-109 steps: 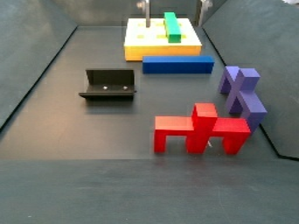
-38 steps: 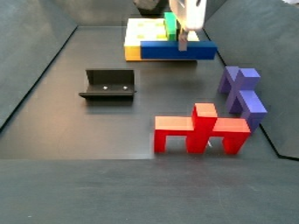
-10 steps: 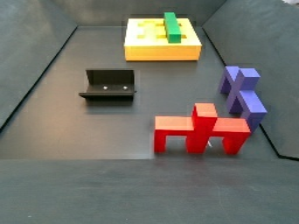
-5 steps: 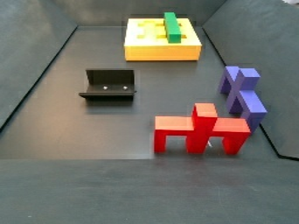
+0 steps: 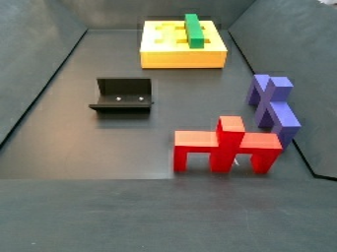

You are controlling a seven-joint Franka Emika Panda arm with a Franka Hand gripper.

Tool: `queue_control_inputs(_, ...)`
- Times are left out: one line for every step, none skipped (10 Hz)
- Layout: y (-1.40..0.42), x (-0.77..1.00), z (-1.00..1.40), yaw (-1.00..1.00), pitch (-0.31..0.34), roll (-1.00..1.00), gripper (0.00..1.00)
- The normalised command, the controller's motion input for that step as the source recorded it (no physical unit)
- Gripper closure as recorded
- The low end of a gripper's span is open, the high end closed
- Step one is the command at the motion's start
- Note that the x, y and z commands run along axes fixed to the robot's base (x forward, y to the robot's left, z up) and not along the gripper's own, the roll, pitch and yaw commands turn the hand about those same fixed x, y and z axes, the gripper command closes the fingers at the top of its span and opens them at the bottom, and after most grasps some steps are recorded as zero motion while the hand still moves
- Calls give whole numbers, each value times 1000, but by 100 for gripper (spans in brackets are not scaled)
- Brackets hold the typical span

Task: Pick up the blue object. Move up. Move to above the board. Insert the blue object.
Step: Insert the blue object.

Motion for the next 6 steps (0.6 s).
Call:
queue_control_inputs(-417,23,-1000,0,-101,0,100)
queue_control_inputs(-397,57,-1000,0,-127,4,100)
queue_control_inputs(0,143,-960,23,-96,0,100)
queue_control_inputs(40,180,-1000,206,-83,-11,100)
queue_control_inputs(26,180,-1000,203,-86,-16,100)
queue_control_inputs(0,191,-1000,180,-104,-33,100)
